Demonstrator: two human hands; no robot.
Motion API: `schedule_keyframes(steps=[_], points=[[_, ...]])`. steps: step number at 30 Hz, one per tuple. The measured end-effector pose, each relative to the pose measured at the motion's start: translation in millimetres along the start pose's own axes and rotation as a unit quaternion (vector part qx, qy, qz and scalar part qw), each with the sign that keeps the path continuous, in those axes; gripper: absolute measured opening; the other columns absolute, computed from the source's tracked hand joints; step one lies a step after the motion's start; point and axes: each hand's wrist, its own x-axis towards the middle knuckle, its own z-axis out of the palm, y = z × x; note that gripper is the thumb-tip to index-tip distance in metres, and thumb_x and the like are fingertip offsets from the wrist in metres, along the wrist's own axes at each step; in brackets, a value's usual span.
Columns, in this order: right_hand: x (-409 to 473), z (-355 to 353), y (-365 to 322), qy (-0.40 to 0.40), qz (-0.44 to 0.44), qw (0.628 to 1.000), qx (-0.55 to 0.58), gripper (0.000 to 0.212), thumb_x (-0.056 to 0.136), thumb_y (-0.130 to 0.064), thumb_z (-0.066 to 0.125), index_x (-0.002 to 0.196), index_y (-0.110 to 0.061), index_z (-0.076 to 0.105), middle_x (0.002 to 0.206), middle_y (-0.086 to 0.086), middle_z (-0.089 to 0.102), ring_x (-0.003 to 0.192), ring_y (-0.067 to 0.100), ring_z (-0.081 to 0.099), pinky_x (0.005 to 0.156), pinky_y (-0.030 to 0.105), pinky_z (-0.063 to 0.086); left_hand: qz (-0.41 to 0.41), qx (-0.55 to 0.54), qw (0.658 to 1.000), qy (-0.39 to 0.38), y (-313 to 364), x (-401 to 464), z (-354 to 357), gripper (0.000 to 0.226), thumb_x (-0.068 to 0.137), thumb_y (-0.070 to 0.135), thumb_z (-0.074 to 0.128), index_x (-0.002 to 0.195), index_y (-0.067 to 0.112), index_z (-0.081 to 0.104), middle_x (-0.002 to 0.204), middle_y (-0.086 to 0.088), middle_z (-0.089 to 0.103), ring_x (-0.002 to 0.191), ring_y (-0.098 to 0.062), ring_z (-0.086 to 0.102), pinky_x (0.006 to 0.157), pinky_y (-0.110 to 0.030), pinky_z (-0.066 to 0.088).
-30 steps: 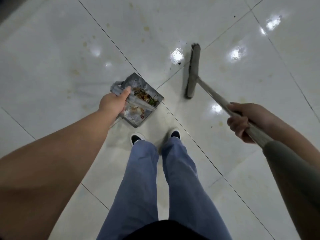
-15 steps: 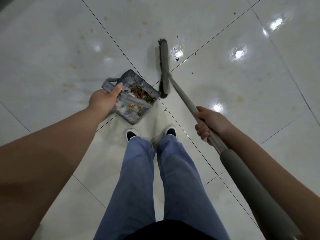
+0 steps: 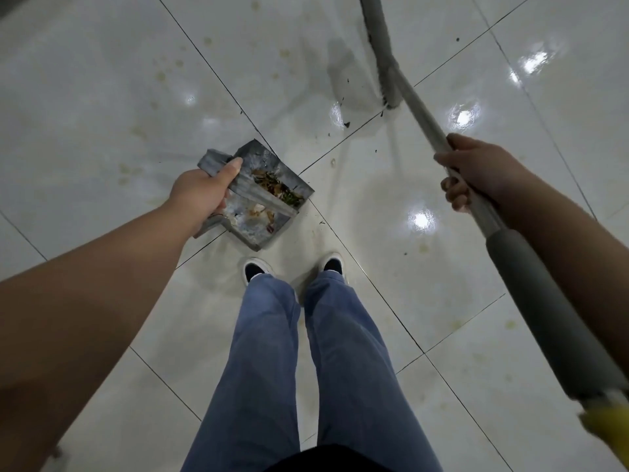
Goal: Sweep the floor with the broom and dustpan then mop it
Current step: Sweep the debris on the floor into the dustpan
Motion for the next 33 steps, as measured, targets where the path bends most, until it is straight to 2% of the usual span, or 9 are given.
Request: schedule_keyframes(steps=[5, 9, 13, 17, 23, 27, 29, 30, 33], points=[[44.3, -2.4, -10.0, 0.061, 0.033, 0.986, -0.15, 0.02, 0.096, -0.009, 0.042, 0.076, -0.009, 0.04, 0.06, 0.007, 0.038, 0.042, 0.014, 0.04, 0.035, 0.018, 0.036, 0.034, 0.087, 0.995, -0.02, 5.0, 2.0, 8.9, 0.052, 0.083, 0.058, 0.055, 0.058, 0.013, 0.051, 0.059, -0.004, 0.051, 0.053, -0.017, 0.046, 0.074, -0.031, 0.044], [73.2, 14.5, -1.7, 0.028, 0.116, 0.977, -0.177, 0.035, 0.097, -0.008, 0.036, 0.063, -0.01, 0.031, 0.053, 0.006, 0.036, 0.028, 0.007, 0.038, 0.028, 0.013, 0.026, 0.067, 0.17, 0.982, -0.049, 9.1, 3.5, 20.7, 0.056, 0.084, 0.062, 0.048, 0.068, 0.009, 0.057, 0.068, -0.006, 0.059, 0.066, -0.024, 0.057, 0.068, -0.031, 0.046], [54.6, 42.7, 39.5, -0.054, 0.068, 0.978, -0.189, 0.021, 0.09, 0.008, 0.029, 0.085, -0.011, 0.035, 0.057, 0.01, 0.034, 0.017, 0.006, 0.037, 0.027, 0.009, 0.033, 0.072, 0.18, 0.98, -0.04, 21.2, 6.4, 20.4, 0.056, 0.083, 0.066, 0.047, 0.069, 0.012, 0.055, 0.068, -0.002, 0.057, 0.071, -0.022, 0.058, 0.08, -0.032, 0.046], [12.1, 50.2, 78.8, -0.117, 0.073, 0.968, -0.21, 0.052, 0.088, 0.01, 0.031, 0.132, -0.018, 0.032, 0.056, 0.01, 0.038, 0.024, 0.012, 0.037, 0.028, 0.014, 0.035, 0.055, 0.185, 0.98, -0.054, 18.6, 5.3, 14.9, 0.054, 0.081, 0.065, 0.05, 0.069, 0.012, 0.054, 0.069, -0.003, 0.057, 0.074, -0.024, 0.059, 0.083, -0.032, 0.047], [-26.7, 24.9, 65.8, -0.038, 0.052, 0.993, -0.097, 0.063, 0.09, 0.007, 0.049, 0.143, -0.025, 0.037, 0.059, 0.01, 0.041, 0.02, 0.006, 0.037, 0.028, 0.012, 0.032, 0.053, 0.248, 0.965, -0.061, 3.6, -12.9, 3.0, 0.057, 0.086, 0.062, 0.045, 0.061, 0.011, 0.051, 0.066, -0.008, 0.054, 0.07, -0.024, 0.053, 0.067, -0.029, 0.035], [-15.4, 14.5, 38.6, 0.006, 0.063, 0.997, -0.055, 0.068, 0.092, 0.011, 0.044, 0.149, -0.018, 0.021, 0.067, 0.017, 0.049, 0.022, 0.009, 0.048, 0.029, 0.017, 0.042, 0.068, 0.312, 0.945, -0.066, -1.2, -19.4, -0.6, 0.054, 0.089, 0.058, 0.043, 0.08, 0.006, 0.058, 0.069, -0.006, 0.05, 0.081, -0.024, 0.05, 0.062, -0.03, 0.034], [-2.1, 11.6, 23.2, 0.009, 0.081, 0.996, -0.047, 0.041, 0.093, 0.01, 0.04, 0.131, -0.005, 0.039, 0.065, 0.016, 0.047, 0.02, 0.009, 0.046, 0.028, 0.014, 0.041, 0.062, 0.314, 0.945, -0.072, -7.0, -19.6, 0.5, 0.06, 0.087, 0.061, 0.045, 0.091, 0.004, 0.062, 0.08, -0.009, 0.057, 0.084, -0.025, 0.052, 0.068, -0.029, 0.038], [4.4, 10.3, 16.4, 0.005, 0.093, 0.995, -0.041, 0.017, 0.095, 0.007, 0.038, 0.105, -0.003, 0.047, 0.057, 0.014, 0.044, 0.017, 0.006, 0.041, 0.027, 0.009, 0.035, 0.062, 0.307, 0.947, -0.069, -9.6, -20.2, 1.4, 0.06, 0.086, 0.061, 0.046, 0.093, 0.004, 0.063, 0.086, -0.011, 0.058, 0.085, -0.025, 0.053, 0.071, -0.029, 0.038], [22.7, 0.0, 20.6, -0.018, 0.153, 0.988, 0.029, 0.033, 0.101, -0.01, 0.035, 0.068, -0.013, 0.034, 0.028, 0.0, 0.036, 0.014, 0.002, 0.03, 0.023, 0.009, 0.024, 0.06, 0.297, 0.952, -0.047, -10.2, -24.7, 2.2, 0.047, 0.088, 0.056, 0.048, 0.082, 0.009, 0.058, 0.083, -0.007, 0.055, 0.087, -0.025, 0.052, 0.07, -0.028, 0.035]])
